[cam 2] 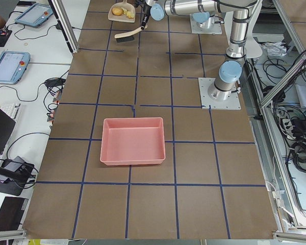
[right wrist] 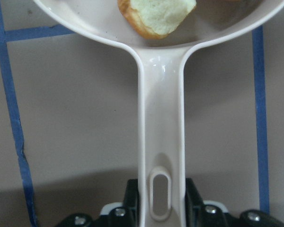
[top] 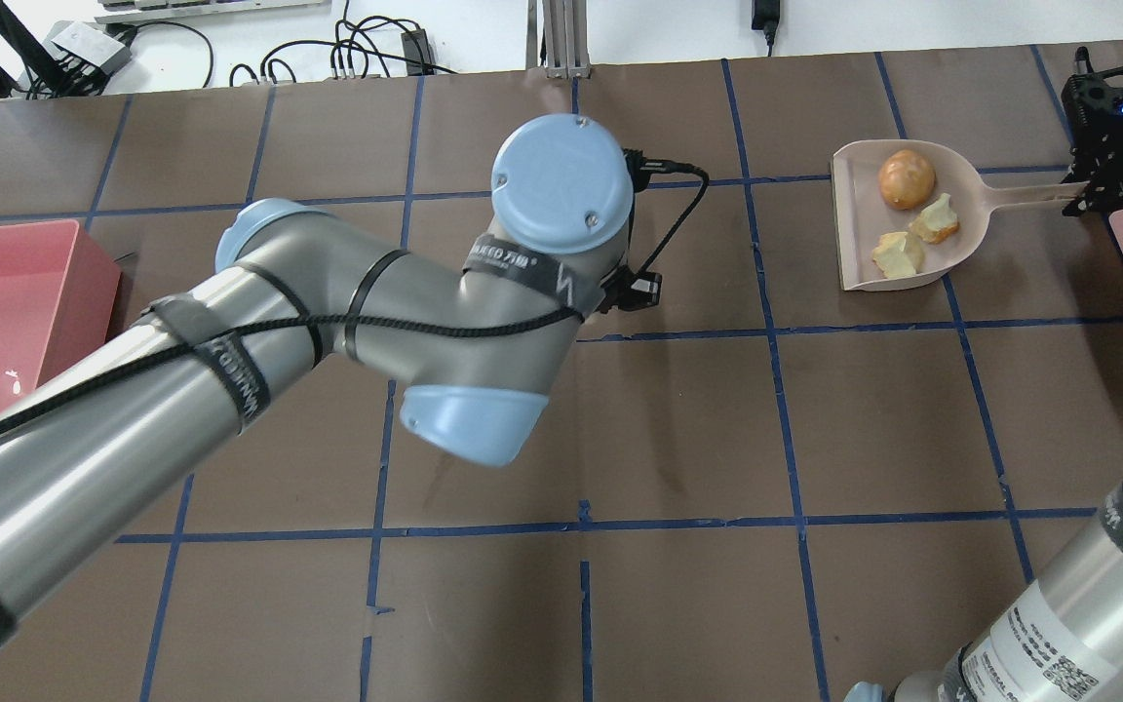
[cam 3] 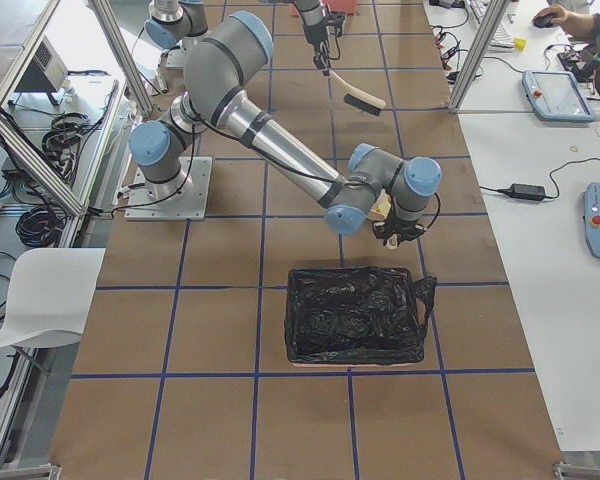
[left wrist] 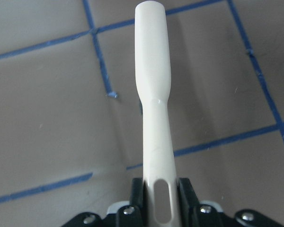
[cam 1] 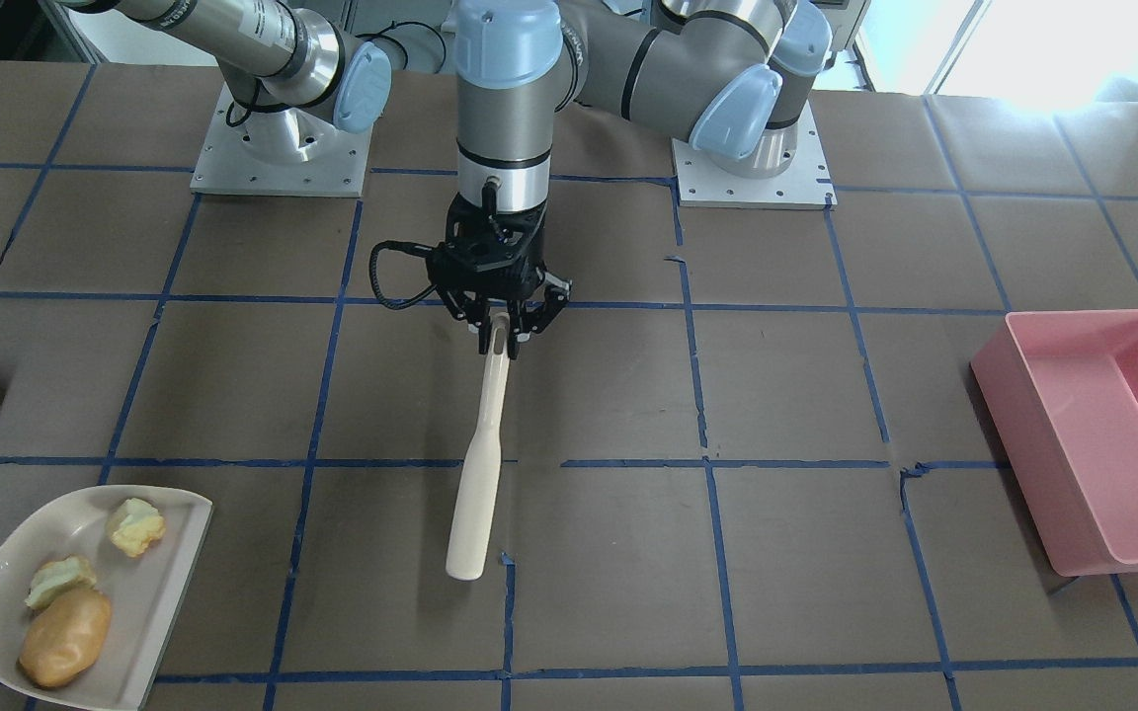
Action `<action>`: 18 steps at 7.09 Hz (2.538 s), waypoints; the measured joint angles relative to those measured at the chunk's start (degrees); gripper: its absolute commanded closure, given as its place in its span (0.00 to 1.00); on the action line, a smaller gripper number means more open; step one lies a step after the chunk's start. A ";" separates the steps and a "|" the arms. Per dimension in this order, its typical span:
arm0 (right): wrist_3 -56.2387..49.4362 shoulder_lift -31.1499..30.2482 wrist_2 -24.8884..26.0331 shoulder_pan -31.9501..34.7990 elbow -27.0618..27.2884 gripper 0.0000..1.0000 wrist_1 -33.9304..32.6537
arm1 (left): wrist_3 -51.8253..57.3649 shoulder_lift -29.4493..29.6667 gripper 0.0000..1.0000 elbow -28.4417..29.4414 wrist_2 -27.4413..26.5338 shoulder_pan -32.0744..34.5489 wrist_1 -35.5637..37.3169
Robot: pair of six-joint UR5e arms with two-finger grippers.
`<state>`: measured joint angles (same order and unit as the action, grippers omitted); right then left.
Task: Sweep and dump trash in nearest bin
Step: 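Pull the brush back with the left gripper while the right lifts the dustpan, then carry the dustpan outward over the black trash bin with the right gripper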
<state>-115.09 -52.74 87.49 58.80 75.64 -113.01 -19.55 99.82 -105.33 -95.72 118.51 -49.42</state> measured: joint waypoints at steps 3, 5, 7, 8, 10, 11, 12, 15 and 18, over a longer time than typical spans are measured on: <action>0.26 -0.24 -5.46 -2.15 0.02 1.00 0.82 | -12.89 -10.56 1.00 -13.58 -0.71 4.41 1.15; 0.33 -0.83 -8.14 -3.61 -0.02 1.00 2.50 | -16.56 -11.40 1.00 -16.99 -5.78 10.76 7.69; 0.91 -2.08 -9.77 -4.59 -0.05 1.00 4.48 | -16.48 -11.58 1.00 -18.51 -7.66 12.74 12.83; 1.09 -2.29 -10.04 -4.69 -0.05 1.00 4.77 | -15.82 -11.66 1.00 -19.26 -7.83 12.78 13.55; 1.20 -2.65 -11.02 -5.18 -0.32 1.00 5.11 | -14.47 -11.74 1.00 -23.78 -8.02 12.75 20.70; 1.24 -3.56 -11.30 -5.86 -0.53 1.00 5.89 | -13.99 -11.71 1.00 -26.01 -8.42 12.82 25.57; 1.55 -4.88 -11.57 -6.61 -0.64 1.00 6.91 | -13.61 -11.63 1.00 -27.31 -9.23 12.91 28.01; 2.75 -8.32 -13.98 -9.74 -0.92 1.00 10.90 | -13.22 -11.46 1.00 -29.86 -10.20 13.03 29.62; 1.67 -13.08 -13.21 -15.28 -1.91 1.00 16.34 | -13.78 -10.78 1.00 -30.96 -10.29 13.17 29.58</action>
<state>-113.43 -65.82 74.28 43.52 73.74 -96.67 -33.32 89.05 -136.29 -106.02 131.68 -19.83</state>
